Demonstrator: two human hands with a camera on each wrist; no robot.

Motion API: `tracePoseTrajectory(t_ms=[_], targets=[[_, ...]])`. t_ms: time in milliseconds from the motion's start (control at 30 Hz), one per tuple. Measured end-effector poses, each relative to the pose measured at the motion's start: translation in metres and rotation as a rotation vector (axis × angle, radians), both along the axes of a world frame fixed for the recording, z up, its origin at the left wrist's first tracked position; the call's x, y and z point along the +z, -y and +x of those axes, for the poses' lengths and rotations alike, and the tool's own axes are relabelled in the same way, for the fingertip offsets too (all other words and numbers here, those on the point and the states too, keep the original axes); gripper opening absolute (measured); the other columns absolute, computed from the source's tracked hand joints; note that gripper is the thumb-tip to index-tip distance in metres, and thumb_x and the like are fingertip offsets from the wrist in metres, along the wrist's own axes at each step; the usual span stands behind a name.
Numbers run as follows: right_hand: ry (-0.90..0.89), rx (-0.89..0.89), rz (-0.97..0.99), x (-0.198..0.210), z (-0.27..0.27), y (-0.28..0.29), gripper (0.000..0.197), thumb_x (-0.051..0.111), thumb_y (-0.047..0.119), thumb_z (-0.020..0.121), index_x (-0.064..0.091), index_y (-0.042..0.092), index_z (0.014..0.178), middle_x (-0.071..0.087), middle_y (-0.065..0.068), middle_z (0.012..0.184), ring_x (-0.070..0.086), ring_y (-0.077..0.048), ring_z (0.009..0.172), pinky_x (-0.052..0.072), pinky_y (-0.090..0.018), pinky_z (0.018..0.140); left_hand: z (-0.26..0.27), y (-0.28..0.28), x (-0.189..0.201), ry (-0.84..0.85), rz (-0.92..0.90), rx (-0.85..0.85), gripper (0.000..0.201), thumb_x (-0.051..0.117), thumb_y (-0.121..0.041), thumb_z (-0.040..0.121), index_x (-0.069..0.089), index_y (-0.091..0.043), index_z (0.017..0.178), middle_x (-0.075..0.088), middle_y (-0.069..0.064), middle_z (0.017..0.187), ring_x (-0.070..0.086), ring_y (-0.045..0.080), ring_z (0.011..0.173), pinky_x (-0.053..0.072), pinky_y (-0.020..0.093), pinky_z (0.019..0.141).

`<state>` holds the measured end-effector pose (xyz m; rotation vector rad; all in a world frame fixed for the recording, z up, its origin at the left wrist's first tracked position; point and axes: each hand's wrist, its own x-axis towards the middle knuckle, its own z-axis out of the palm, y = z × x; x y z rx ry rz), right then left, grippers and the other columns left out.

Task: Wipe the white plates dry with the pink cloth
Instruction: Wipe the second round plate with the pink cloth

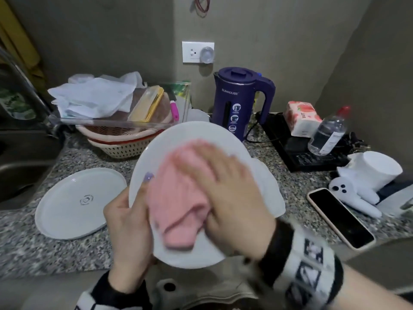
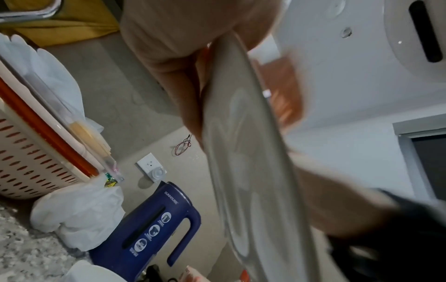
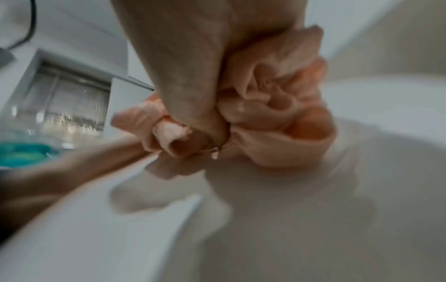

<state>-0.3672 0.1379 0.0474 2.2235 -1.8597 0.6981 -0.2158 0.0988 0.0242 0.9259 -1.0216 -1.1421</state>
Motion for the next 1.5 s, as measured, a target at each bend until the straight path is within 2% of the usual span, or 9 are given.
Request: tracePoseTrajectory(t_ms=[233, 367, 533, 667, 767, 933, 1100, 1367, 1500], targets=[[1.123, -0.152, 0.182, 0.022, -0.07, 0.008, 0.018, 0.077, 0.001, 0.075, 0.065, 0.015, 0.077, 0.065, 0.01, 0.059, 0.057, -0.001, 0.049, 0.042, -0.014, 0.043, -0.005, -0.011, 0.009, -0.158, -0.062, 0.116, 0.026, 0.058, -0.021, 0.093, 0.078, -0.027, 0.078, 0.074, -0.016, 0.078, 0.068, 0.001, 0.078, 0.053, 0.018, 0.065], [1.96, -0.13, 0.261, -0.021, -0.03, -0.018, 0.038, 0.069, 0.004, 0.074, 0.064, -0.009, 0.109, 0.065, -0.024, 0.093, 0.065, -0.018, 0.054, 0.05, -0.021, 0.043, -0.011, -0.009, 0.008, -0.216, -0.069, 0.22, 0.018, 0.056, -0.026, 0.093, 0.07, -0.021, 0.103, 0.075, -0.016, 0.092, 0.07, 0.009, 0.093, 0.055, 0.023, 0.075], [2.295, -0.141, 0.184, -0.054, 0.014, -0.024, 0.096, 0.096, 0.024, 0.036, 0.061, 0.0, 0.122, 0.069, -0.02, 0.107, 0.07, -0.021, 0.069, 0.054, -0.026, 0.045, -0.027, -0.016, 0.014, -0.266, -0.144, 0.253, 0.041, 0.054, -0.028, 0.09, 0.059, -0.007, 0.126, 0.07, -0.005, 0.12, 0.065, 0.015, 0.113, 0.055, 0.029, 0.089], [2.234, -0.141, 0.048, -0.051, -0.004, -0.024, 0.087, 0.095, 0.024, 0.041, 0.061, -0.002, 0.117, 0.069, -0.015, 0.103, 0.069, -0.02, 0.073, 0.054, -0.024, 0.048, -0.023, -0.014, 0.007, -0.232, -0.133, 0.095, 0.052, 0.067, -0.045, 0.081, 0.059, -0.015, 0.123, 0.072, -0.013, 0.113, 0.066, 0.007, 0.107, 0.053, 0.02, 0.084], [2.107, -0.057, 0.05, -0.031, -0.027, -0.03, 0.027, 0.071, 0.006, 0.069, 0.059, -0.001, 0.091, 0.062, -0.004, 0.063, 0.056, -0.005, 0.039, 0.042, -0.014, 0.035, -0.01, -0.002, 0.015, -0.182, -0.126, -0.097, 0.061, 0.061, -0.046, 0.082, 0.053, -0.014, 0.133, 0.068, -0.003, 0.124, 0.062, 0.016, 0.117, 0.052, 0.029, 0.092], [1.319, -0.154, -0.023, -0.004, -0.04, -0.02, 0.012, 0.068, 0.001, 0.08, 0.061, 0.008, 0.075, 0.065, -0.005, 0.062, 0.062, -0.017, 0.054, 0.051, -0.03, 0.057, -0.016, 0.0, 0.021, -0.222, -0.079, -0.052, 0.048, 0.049, -0.034, 0.091, 0.055, -0.012, 0.132, 0.067, 0.002, 0.125, 0.064, 0.02, 0.115, 0.052, 0.036, 0.096], [0.301, -0.022, 0.052, 0.002, -0.001, -0.001, 0.076, 0.051, 0.006, 0.067, 0.033, 0.016, 0.14, 0.041, -0.018, 0.137, 0.041, -0.035, 0.125, 0.039, -0.05, 0.1, -0.028, -0.001, 0.0, -0.167, -0.018, 0.016, 0.016, 0.063, -0.01, 0.085, 0.068, -0.007, 0.1, 0.072, -0.003, 0.094, 0.067, 0.013, 0.087, 0.054, 0.028, 0.078], [-0.102, 0.229, 0.255, -0.017, 0.007, -0.027, 0.067, 0.039, 0.036, 0.069, 0.034, 0.018, 0.133, 0.04, -0.013, 0.148, 0.037, -0.034, 0.137, 0.041, -0.049, 0.101, -0.002, -0.013, -0.022, -0.105, 0.262, -0.062, 0.032, 0.039, 0.007, 0.099, 0.061, -0.011, 0.083, 0.063, -0.018, 0.048, 0.061, -0.003, 0.047, 0.047, 0.009, 0.045], [-0.157, -0.024, 0.109, 0.006, -0.032, 0.013, 0.084, 0.068, 0.016, 0.07, 0.033, 0.018, 0.146, 0.035, -0.015, 0.149, 0.038, -0.037, 0.133, 0.043, -0.049, 0.097, -0.009, -0.016, -0.012, -0.103, 0.201, -0.078, 0.039, 0.054, -0.01, 0.096, 0.078, -0.023, 0.067, 0.075, -0.004, 0.071, 0.068, 0.015, 0.068, 0.054, 0.021, 0.056]])
